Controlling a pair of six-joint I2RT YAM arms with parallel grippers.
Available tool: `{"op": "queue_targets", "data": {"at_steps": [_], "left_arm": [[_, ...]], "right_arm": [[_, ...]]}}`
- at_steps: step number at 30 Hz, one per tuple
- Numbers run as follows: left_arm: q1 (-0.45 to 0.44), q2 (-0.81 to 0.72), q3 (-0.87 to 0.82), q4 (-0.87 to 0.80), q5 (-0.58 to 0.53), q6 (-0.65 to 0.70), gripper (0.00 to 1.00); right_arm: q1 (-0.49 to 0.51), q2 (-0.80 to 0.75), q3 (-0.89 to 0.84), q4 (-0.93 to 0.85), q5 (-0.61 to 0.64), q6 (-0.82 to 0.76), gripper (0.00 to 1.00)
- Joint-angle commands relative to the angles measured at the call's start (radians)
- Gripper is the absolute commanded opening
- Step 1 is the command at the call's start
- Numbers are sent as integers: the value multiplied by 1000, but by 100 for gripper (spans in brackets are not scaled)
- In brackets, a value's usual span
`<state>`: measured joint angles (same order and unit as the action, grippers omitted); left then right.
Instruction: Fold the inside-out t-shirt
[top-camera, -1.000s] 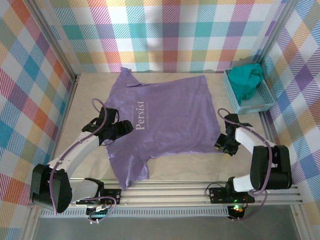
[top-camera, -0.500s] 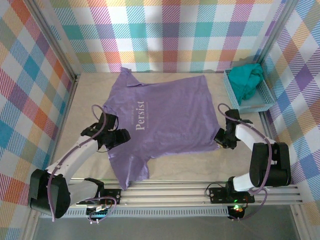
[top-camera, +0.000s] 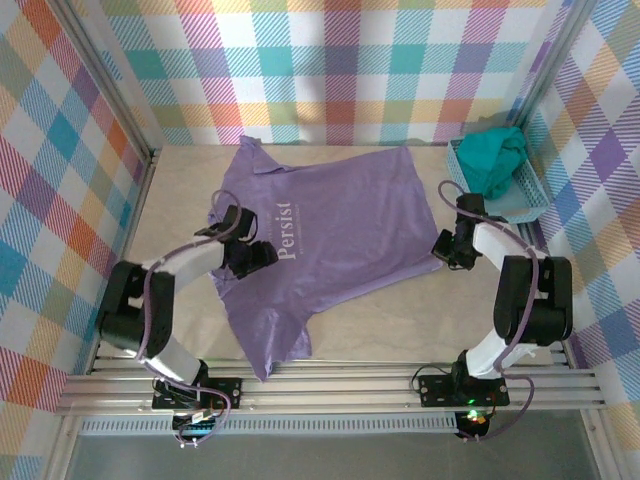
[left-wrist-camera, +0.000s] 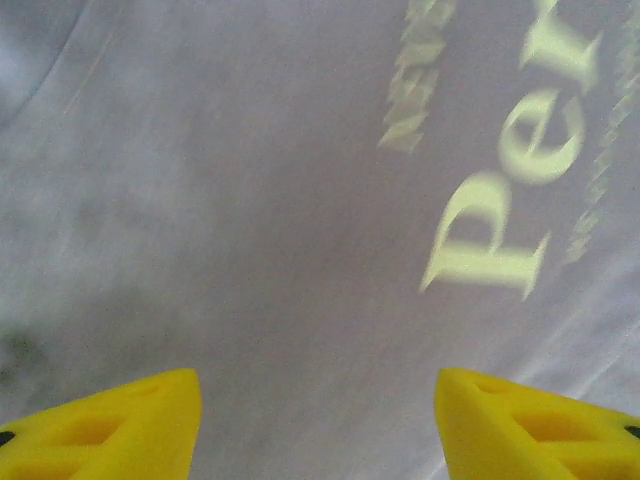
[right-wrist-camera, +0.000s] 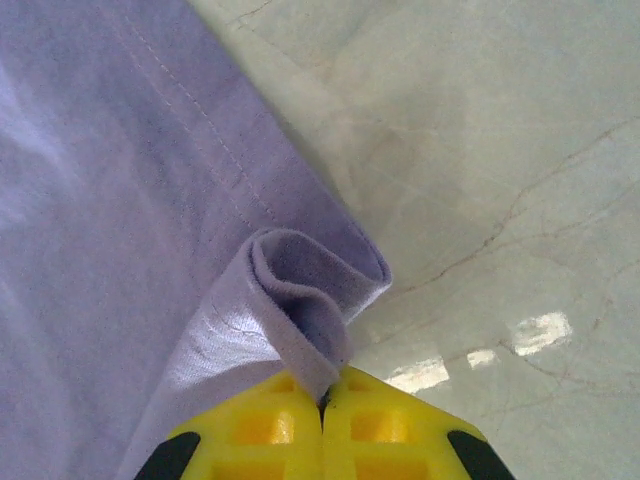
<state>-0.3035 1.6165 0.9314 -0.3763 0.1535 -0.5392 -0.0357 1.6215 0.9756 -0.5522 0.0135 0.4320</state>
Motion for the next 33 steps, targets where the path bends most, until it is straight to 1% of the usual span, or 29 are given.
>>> {"op": "queue_targets", "data": {"at_steps": [1,7,11,13,15,16,18,21,23,25,26,29,33], "left_arm": [[-11,128,111,70,10,49,63],[-10,360,340,54,-14,101,63],[-2,510,553,-15,-42,144,63],[1,550,661,-80,-22,161,62],[-4,518,677,-107,-8,171,62],[-8,470,641,-102,-11,171,62],[-20,346,513,-84,-23,163,62],[-51,96,230,-56,-66,116,62],[-72,-70,54,-106,-127,67,63],[-101,-198,-59,-205,-192,36,61],[-122,-252,-102,-274,-222,20,59],[-192,-349,-175,-411,-239,-39,57],[-267,-400,-228,-457,-234,-121,57]], "right_arm": [[-15,46,60,28,-20,-24,0],[-22,109,147,31,-33,-24,0],[-24,130,186,30,-33,-27,0],[-24,136,203,28,-38,-25,0],[-25,133,209,33,-51,-19,0],[-24,126,207,35,-57,-17,0],[-24,115,198,39,-70,-16,0],[-25,90,166,49,-82,-19,0],[-25,75,148,53,-92,-22,0],[-24,60,140,51,-95,-28,0],[-24,55,137,50,-95,-33,0],[-24,39,133,48,-96,-38,0],[-24,26,127,64,-115,-32,0]]}}
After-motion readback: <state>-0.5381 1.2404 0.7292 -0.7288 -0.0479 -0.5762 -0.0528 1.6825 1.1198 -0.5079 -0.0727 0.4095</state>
